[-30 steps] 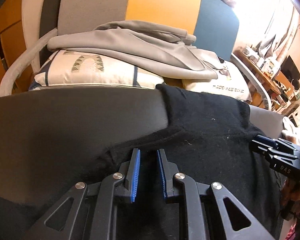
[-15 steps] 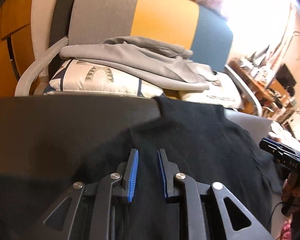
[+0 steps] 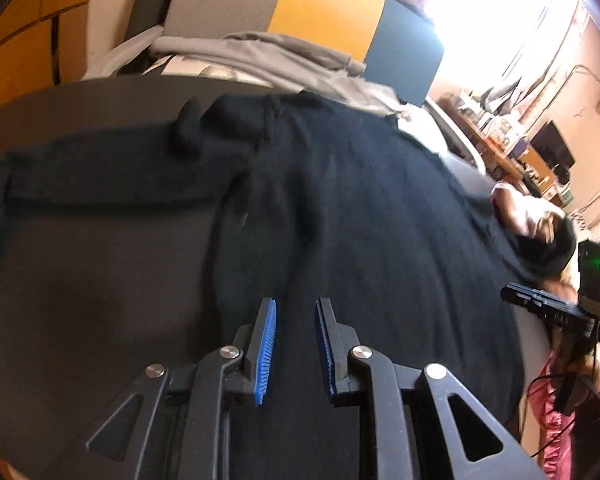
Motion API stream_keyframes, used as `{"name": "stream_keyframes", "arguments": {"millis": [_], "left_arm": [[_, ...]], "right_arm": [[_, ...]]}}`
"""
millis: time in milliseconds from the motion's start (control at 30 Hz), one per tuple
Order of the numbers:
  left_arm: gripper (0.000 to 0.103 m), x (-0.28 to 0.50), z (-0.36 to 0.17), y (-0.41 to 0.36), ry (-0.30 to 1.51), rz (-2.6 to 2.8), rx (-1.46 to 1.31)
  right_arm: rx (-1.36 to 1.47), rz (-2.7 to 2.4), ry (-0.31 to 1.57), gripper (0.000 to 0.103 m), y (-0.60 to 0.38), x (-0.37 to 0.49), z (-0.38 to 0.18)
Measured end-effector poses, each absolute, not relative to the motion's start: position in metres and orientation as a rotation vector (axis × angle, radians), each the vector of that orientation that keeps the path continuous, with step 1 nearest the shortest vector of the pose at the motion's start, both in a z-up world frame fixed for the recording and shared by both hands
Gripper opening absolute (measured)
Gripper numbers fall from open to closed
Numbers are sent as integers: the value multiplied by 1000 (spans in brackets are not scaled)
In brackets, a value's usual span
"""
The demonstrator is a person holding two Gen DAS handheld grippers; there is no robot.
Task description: Fold clothes
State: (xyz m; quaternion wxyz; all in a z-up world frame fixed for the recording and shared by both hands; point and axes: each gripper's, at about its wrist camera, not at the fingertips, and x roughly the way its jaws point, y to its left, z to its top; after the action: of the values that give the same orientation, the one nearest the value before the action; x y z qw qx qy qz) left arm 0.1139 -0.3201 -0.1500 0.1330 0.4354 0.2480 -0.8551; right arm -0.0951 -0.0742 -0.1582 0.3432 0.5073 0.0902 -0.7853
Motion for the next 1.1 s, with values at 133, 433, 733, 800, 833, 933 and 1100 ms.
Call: {"name": "stream_keyframes", "arguments": {"millis": [133, 433, 733, 800, 833, 933, 1100], "left_arm": [[20, 137, -171, -308, 687, -2428, 1312], [19, 154, -177, -311, 768, -2405, 1247], [21, 198, -153, -314, 836, -2448, 1129], [21, 221, -145, -325, 823, -2423, 1074], [21, 230, -144, -335, 855, -2403, 1051], [24, 261, -147, -380, 1068, -2311, 935], [27, 297, -148, -446, 1269, -2152, 758]], "right_arm": [[1347, -2059, 267, 42, -64, -87, -173], [1305, -2182, 355, 42, -44, -99, -181], [1314, -2267, 402, 49, -49, -95, -178], [1300, -2315, 446, 54, -53, -85, -168], [1282, -2343, 466, 54, -55, -79, -162], [1155, -2336, 426, 59, -78, -55, -139], [1063, -2116, 362, 70, -143, -18, -128]]}}
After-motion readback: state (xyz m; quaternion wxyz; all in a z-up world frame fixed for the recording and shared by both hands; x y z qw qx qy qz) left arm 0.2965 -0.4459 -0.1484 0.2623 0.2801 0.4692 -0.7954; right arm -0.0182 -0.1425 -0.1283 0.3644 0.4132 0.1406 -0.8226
